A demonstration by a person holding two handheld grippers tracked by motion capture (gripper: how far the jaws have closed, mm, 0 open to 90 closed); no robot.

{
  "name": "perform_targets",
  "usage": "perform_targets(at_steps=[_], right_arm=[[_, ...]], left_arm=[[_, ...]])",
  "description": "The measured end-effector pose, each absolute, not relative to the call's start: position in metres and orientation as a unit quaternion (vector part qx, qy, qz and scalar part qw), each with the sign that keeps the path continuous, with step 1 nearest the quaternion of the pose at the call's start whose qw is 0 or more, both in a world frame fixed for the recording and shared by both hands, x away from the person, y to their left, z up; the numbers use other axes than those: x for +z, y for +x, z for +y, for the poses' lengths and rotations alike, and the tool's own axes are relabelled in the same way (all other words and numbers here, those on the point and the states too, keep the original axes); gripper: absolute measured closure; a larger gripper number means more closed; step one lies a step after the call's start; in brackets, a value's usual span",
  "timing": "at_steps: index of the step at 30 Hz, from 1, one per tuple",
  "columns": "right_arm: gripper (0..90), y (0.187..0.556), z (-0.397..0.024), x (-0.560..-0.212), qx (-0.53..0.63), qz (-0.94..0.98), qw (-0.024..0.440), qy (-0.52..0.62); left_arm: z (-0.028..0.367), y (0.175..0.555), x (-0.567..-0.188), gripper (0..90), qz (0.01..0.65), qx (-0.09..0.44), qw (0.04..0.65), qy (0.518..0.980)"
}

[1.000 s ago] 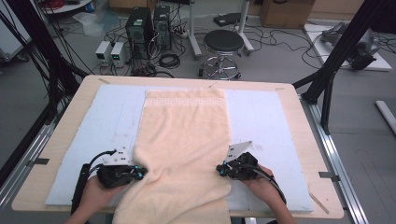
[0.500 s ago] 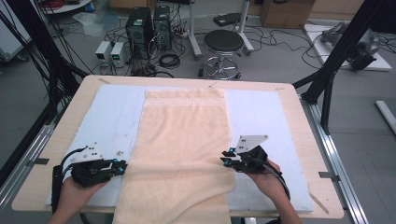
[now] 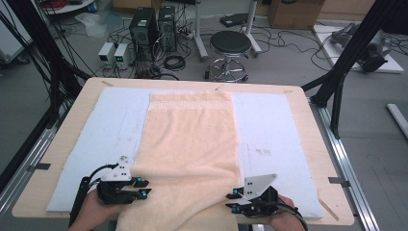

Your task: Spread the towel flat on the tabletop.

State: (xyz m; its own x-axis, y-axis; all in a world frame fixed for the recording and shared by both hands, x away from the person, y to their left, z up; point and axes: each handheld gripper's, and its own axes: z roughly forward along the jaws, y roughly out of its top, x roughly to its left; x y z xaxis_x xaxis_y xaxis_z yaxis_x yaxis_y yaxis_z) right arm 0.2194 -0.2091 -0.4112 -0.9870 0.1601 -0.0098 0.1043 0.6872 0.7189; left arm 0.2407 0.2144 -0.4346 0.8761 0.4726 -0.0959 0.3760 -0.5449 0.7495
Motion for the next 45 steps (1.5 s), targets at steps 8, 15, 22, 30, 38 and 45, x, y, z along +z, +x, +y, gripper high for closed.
perform_targets(at_steps=[8, 15, 22, 30, 38, 45], right_arm=[[70.2, 0.249, -0.193, -0.428, 0.368, 0.927, 0.032, 0.067], [83.0, 0.273, -0.183, -0.421, 0.379, 0.919, 0.068, 0.088], [80.8, 0.291, -0.167, -0.429, 0.356, 0.929, 0.052, 0.084], [74.3, 0.269, -0.194, -0.410, 0.412, 0.907, 0.058, 0.063], [69.4, 0.258, -0.190, -0.430, 0.368, 0.928, 0.023, 0.045], [87.9, 0.252, -0.189, -0.433, 0.355, 0.935, -0.006, 0.029]], left_arm=[[0.206, 0.255, -0.438, 64.1, 0.248, 0.094, 0.405, 0.875], [0.203, 0.266, -0.432, 62.6, 0.258, 0.124, 0.406, 0.868], [0.206, 0.276, -0.433, 62.6, 0.274, 0.132, 0.406, 0.862], [0.217, 0.266, -0.426, 59.2, 0.267, 0.130, 0.421, 0.857], [0.224, 0.251, -0.437, 58.0, 0.246, 0.089, 0.405, 0.876], [0.225, 0.245, -0.440, 85.0, 0.241, 0.079, 0.404, 0.879]])
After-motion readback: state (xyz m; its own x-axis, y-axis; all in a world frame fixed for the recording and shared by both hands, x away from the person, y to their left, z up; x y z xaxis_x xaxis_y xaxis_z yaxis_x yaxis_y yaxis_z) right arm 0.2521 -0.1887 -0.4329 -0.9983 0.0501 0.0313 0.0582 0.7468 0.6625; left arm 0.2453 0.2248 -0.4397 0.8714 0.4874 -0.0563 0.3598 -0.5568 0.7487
